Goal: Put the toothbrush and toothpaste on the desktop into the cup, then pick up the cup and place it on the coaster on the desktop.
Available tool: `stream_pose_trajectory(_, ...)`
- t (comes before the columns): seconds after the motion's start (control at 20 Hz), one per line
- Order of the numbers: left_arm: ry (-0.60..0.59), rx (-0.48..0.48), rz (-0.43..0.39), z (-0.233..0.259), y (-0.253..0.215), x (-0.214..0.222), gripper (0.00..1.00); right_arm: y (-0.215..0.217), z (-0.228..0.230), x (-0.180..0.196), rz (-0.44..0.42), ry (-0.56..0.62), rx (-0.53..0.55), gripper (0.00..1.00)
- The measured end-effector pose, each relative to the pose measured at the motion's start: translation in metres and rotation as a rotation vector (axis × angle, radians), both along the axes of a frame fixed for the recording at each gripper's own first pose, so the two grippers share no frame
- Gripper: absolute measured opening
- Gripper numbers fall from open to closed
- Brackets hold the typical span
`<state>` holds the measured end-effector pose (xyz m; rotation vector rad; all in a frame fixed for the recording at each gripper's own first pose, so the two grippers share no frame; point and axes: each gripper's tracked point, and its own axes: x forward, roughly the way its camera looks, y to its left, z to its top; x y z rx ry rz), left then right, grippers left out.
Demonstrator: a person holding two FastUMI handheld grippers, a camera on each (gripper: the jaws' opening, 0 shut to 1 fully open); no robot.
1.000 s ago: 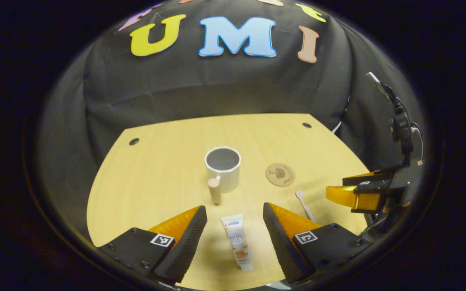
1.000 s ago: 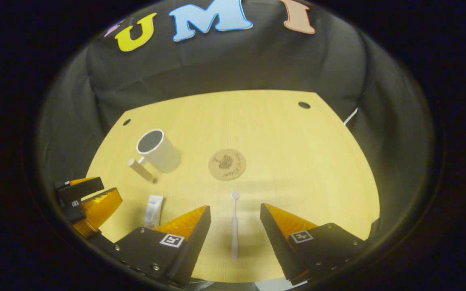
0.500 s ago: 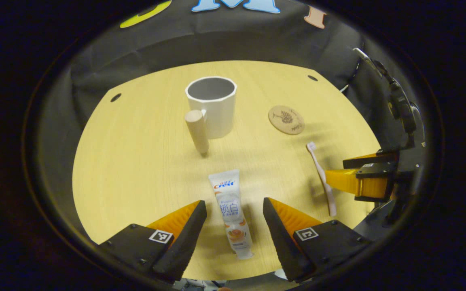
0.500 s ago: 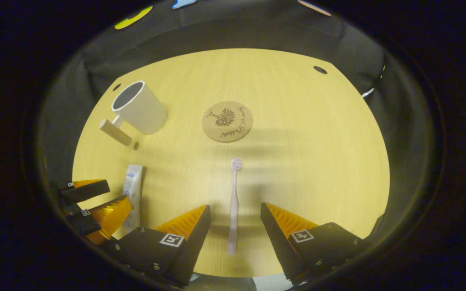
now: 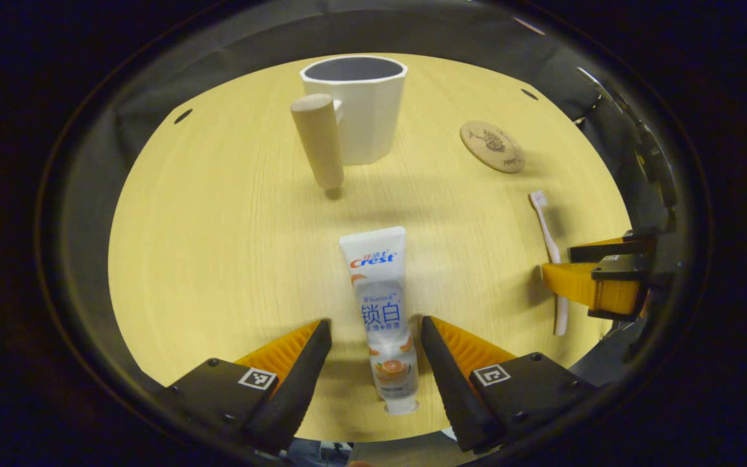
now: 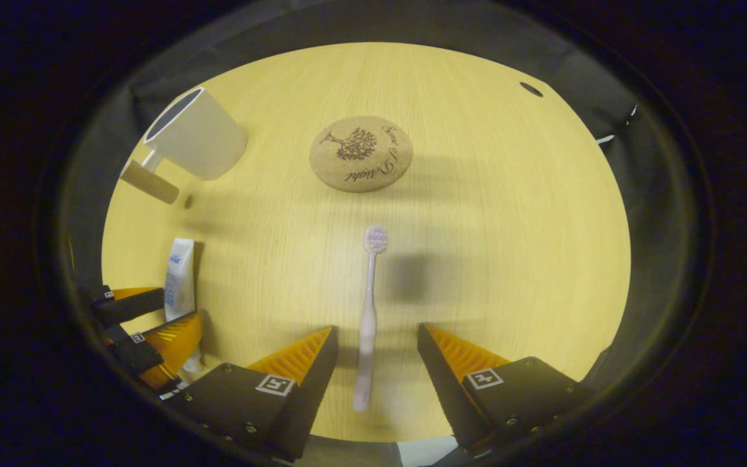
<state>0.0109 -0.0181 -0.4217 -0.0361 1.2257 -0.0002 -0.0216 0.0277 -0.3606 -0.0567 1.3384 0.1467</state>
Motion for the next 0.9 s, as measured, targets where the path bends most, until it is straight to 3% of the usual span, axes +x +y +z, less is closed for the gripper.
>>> stream_pose_trajectory(0.4, 0.004, 0.018, 0.035, 0.0, 0.004, 0.007, 0.95, -0.001, 0.002, 0.0, -0.04, 0.079, -0.013, 0.8)
stream_pose_trajectory(0.5, 0.002, 0.02, 0.032, 0.001, 0.004, 0.008, 0.9, 0.0, 0.001, 0.002, -0.05, 0.086, -0.023, 0.78)
stream_pose_trajectory(0.55, -0.011, 0.021, 0.027, 0.0, 0.002, 0.011, 0.89, 0.002, -0.001, -0.003, -0.049, 0.097, -0.025, 0.71)
stream_pose_trajectory(0.6, -0.038, 0.021, 0.029, 0.001, 0.002, 0.017, 0.81, 0.001, 0.0, -0.007, -0.038, 0.118, -0.029, 0.71)
stream_pose_trajectory(0.65, -0.036, 0.023, 0.039, 0.002, 0.003, 0.017, 0.57, 0.003, 0.004, -0.002, -0.06, 0.09, -0.021, 0.72)
stream_pose_trajectory(0.75, -0.039, 0.017, 0.021, 0.001, 0.002, 0.017, 0.56, 0.004, -0.001, -0.002, -0.133, 0.082, 0.001, 0.2)
stream_pose_trajectory(0.8, -0.041, 0.018, 0.023, -0.002, 0.002, 0.019, 0.48, 0.004, 0.0, -0.004, -0.127, 0.084, 0.003, 0.07)
stream_pose_trajectory(0.85, -0.04, 0.021, 0.02, 0.002, 0.002, 0.019, 0.39, 0.004, 0.0, -0.004, -0.106, 0.085, 0.002, 0.07)
stream_pose_trajectory(0.9, -0.038, 0.019, 0.025, 0.003, 0.002, 0.017, 0.38, 0.004, 0.003, -0.005, -0.093, 0.078, 0.003, 0.07)
